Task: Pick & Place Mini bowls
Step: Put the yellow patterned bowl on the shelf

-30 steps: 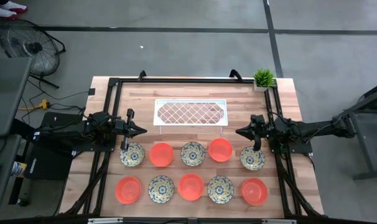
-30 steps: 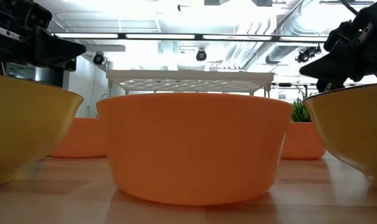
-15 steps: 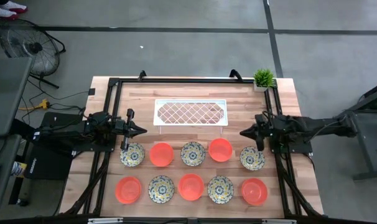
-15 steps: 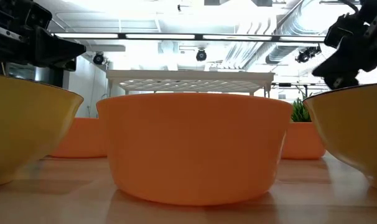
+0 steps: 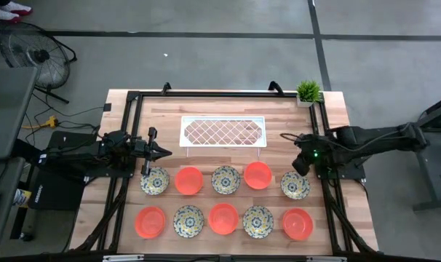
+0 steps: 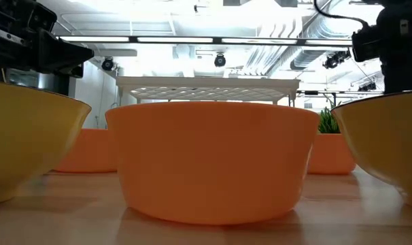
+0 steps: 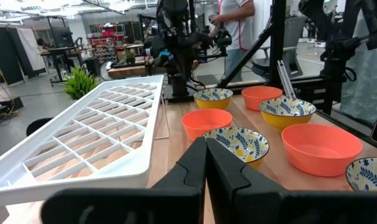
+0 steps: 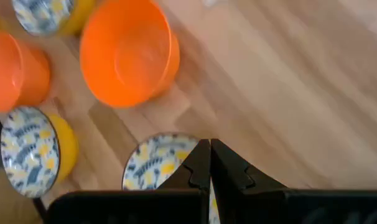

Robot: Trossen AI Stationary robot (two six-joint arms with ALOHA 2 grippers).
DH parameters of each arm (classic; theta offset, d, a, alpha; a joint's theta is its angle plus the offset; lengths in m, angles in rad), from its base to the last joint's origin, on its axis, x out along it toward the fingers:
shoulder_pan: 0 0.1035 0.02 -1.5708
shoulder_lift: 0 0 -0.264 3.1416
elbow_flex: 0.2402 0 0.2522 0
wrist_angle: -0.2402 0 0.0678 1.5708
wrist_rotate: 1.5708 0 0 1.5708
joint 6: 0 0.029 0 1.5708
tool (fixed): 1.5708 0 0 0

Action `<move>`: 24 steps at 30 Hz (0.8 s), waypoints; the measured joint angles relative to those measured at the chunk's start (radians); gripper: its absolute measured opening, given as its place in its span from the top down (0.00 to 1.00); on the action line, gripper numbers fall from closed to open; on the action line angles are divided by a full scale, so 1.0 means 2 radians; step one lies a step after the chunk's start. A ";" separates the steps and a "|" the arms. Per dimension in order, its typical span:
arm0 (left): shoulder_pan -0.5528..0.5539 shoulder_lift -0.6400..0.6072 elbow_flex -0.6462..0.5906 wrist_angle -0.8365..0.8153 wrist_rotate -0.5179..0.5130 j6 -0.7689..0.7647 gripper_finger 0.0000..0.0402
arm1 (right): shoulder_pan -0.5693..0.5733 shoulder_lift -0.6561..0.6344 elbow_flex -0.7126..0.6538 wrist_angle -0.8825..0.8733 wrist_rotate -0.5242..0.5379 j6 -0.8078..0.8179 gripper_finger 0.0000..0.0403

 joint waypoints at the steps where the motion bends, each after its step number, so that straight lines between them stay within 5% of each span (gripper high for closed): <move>1: 0.000 0.000 0.000 0.000 0.000 0.000 1.00 | 0.000 0.012 0.003 -0.003 -0.014 -0.001 1.00; 8: 0.000 0.000 0.000 0.000 0.000 0.000 1.00 | 0.023 0.079 0.018 -0.003 -0.077 -0.090 1.00; 24: 0.000 0.000 0.000 0.000 0.000 0.000 1.00 | 0.042 0.133 0.029 -0.006 -0.062 -0.251 1.00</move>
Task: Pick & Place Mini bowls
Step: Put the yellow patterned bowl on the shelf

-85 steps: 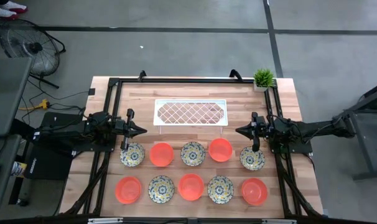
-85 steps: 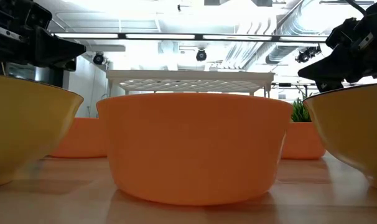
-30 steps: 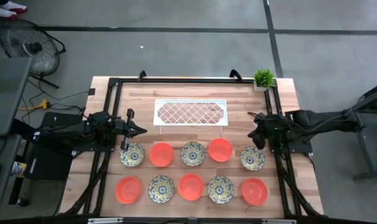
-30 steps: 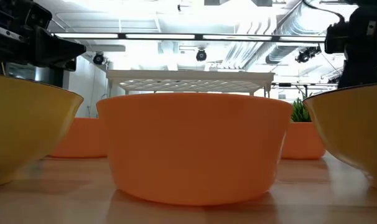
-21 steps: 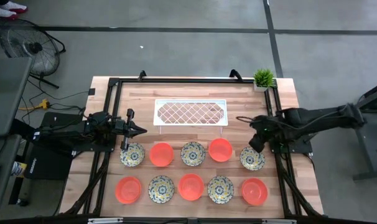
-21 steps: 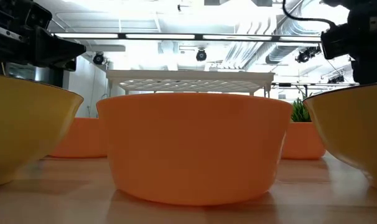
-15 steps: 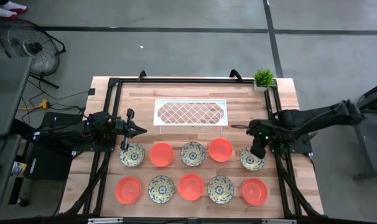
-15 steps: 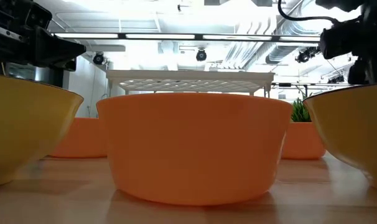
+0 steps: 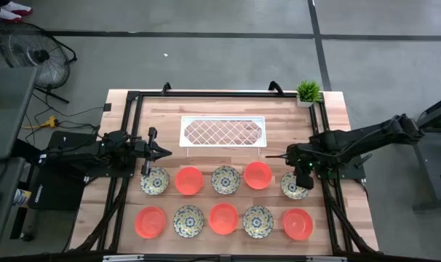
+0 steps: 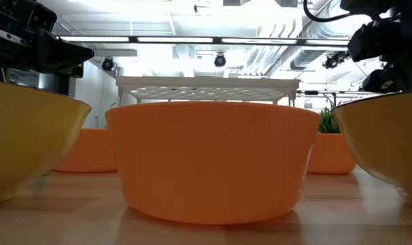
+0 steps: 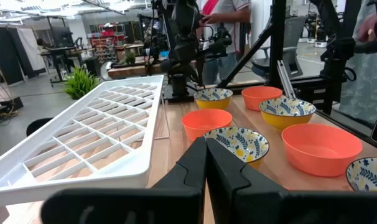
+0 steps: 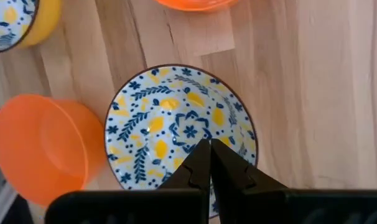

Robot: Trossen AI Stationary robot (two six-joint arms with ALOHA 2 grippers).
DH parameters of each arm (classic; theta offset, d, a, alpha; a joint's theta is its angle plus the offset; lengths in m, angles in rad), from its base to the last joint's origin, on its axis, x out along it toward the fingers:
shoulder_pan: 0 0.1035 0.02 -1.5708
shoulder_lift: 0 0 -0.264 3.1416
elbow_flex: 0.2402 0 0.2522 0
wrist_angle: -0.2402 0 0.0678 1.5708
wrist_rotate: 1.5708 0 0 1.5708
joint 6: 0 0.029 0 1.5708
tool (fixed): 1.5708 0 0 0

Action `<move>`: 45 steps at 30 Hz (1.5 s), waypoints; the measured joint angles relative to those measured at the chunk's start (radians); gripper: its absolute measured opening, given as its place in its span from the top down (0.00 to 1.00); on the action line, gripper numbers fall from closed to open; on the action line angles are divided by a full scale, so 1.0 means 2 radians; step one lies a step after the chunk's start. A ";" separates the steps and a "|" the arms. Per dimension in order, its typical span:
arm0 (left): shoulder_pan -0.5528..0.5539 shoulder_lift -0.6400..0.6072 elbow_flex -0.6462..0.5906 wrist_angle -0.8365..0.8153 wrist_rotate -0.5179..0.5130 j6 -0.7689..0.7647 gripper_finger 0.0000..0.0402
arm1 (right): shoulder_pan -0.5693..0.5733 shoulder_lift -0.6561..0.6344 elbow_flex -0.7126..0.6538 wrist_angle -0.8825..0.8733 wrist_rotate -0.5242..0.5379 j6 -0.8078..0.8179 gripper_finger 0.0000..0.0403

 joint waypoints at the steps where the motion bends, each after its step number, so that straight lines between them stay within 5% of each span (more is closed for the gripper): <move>1: 0.000 0.000 0.000 0.000 0.000 0.000 1.00 | -0.001 0.001 0.000 -0.001 0.004 -0.003 0.99; 17: 0.000 0.000 0.000 0.000 0.000 0.000 1.00 | -0.001 0.003 -0.013 -0.014 0.045 -0.004 0.54; 45: 0.000 0.000 0.000 0.000 0.000 0.000 1.00 | -0.008 0.075 -0.022 0.030 0.060 0.039 0.69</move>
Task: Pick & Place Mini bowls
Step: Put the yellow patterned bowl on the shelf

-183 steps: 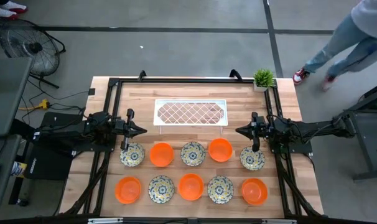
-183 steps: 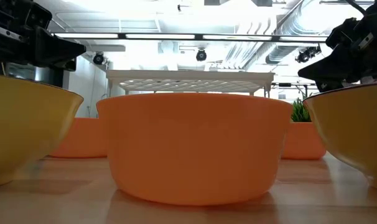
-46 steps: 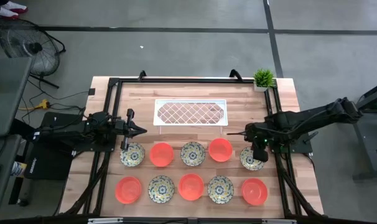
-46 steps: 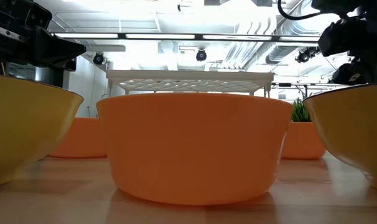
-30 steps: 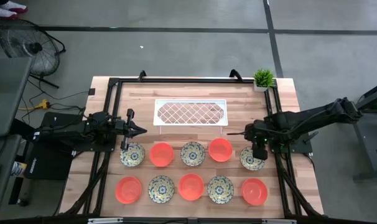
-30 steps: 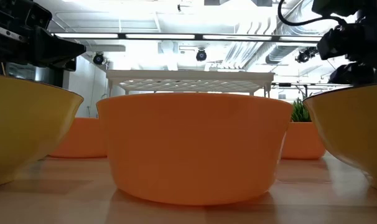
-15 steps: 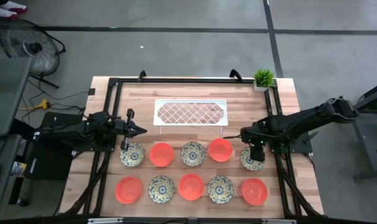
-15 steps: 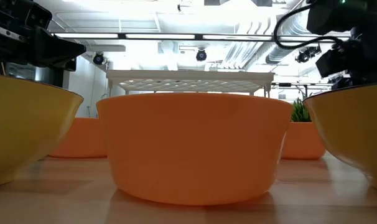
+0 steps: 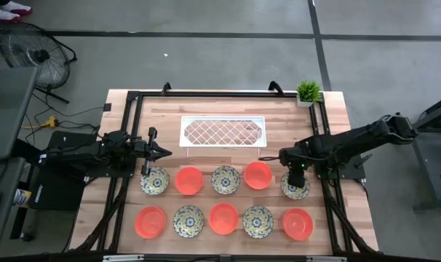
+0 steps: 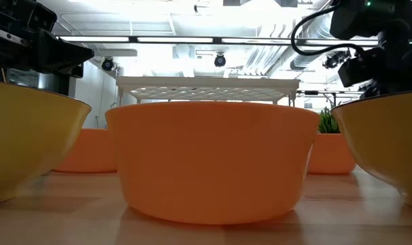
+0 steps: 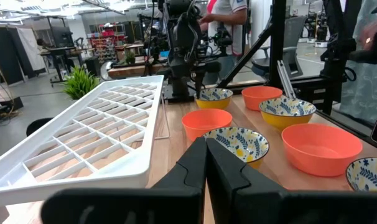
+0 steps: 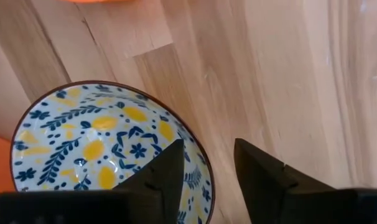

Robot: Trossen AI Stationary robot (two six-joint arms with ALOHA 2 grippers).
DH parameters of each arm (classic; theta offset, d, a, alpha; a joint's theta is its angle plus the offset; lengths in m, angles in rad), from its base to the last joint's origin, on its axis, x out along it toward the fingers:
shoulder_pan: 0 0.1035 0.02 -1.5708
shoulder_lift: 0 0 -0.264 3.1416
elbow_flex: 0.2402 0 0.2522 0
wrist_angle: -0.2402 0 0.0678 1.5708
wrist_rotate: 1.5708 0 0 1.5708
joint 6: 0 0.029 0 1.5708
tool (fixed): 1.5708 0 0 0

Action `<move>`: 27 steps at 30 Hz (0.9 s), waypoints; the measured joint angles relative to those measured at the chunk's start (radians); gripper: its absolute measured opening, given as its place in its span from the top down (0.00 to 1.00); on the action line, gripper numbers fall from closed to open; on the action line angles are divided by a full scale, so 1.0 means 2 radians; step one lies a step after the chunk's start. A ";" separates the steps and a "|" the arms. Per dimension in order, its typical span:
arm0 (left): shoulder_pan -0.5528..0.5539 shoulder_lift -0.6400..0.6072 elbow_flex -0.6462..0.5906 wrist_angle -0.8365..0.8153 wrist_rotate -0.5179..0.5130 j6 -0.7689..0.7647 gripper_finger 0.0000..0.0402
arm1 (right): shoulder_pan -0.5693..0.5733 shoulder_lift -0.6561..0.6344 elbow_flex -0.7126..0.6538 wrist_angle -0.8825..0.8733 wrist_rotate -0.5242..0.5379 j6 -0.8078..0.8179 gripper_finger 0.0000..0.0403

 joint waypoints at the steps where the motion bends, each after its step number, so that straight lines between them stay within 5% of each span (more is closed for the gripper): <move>1: 0.000 0.000 0.000 0.000 0.000 0.000 1.00 | 0.000 0.000 0.000 0.001 0.000 -0.003 0.69; 27: 0.000 0.000 0.000 0.000 0.000 0.000 1.00 | 0.000 0.001 -0.025 0.055 -0.041 -0.053 0.90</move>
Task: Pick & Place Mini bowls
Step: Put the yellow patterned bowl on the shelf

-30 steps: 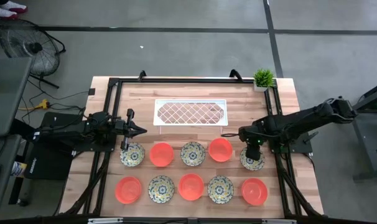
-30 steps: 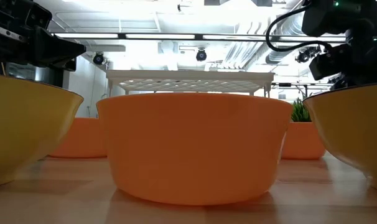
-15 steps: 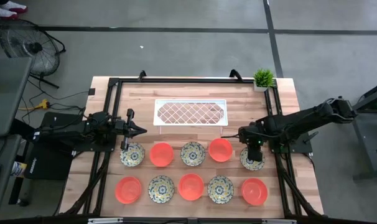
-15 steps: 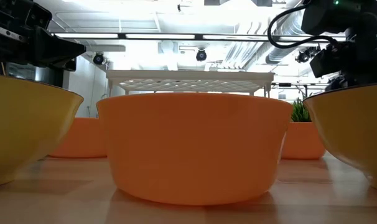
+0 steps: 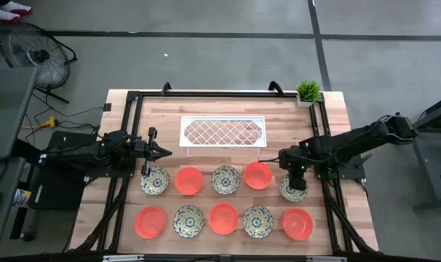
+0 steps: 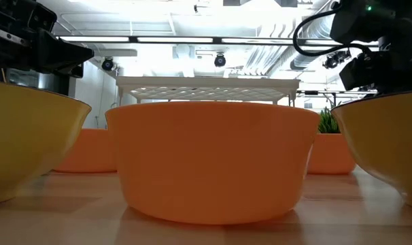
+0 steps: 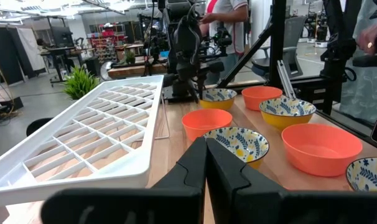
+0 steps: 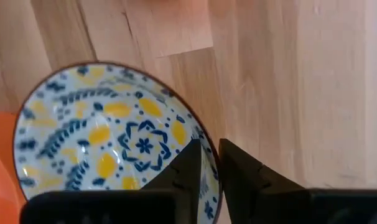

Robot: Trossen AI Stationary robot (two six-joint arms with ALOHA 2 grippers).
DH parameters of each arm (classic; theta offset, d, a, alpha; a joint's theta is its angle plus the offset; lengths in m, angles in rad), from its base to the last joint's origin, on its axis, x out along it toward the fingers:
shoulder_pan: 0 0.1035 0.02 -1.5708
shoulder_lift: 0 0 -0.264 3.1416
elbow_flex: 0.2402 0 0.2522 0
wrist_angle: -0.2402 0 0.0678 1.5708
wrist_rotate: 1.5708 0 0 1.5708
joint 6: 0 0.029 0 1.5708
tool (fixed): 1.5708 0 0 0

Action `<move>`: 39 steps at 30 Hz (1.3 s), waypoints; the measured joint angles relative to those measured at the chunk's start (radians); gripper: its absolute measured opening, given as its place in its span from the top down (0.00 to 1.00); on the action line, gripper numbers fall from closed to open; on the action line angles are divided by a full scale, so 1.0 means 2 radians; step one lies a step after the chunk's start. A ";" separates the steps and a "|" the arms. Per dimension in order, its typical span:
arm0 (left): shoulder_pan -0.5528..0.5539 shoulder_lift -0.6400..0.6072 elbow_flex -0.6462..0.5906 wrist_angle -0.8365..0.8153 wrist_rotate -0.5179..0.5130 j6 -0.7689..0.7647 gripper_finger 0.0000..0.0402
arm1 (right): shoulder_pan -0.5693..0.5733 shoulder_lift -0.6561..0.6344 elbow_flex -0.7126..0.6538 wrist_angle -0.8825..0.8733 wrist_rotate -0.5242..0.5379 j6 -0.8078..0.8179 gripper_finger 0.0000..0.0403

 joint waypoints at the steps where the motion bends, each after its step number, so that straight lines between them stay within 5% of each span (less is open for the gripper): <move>1: 0.000 0.000 0.000 0.000 0.000 0.000 1.00 | 0.000 0.000 0.000 0.000 0.000 0.000 0.90; 20: 0.000 0.000 0.000 0.000 0.000 0.000 1.00 | 0.000 -0.023 0.015 -0.036 -0.019 0.125 1.00; 39: 0.000 0.000 0.000 0.000 0.000 0.000 1.00 | -0.035 -0.043 0.205 -0.133 -0.017 0.214 1.00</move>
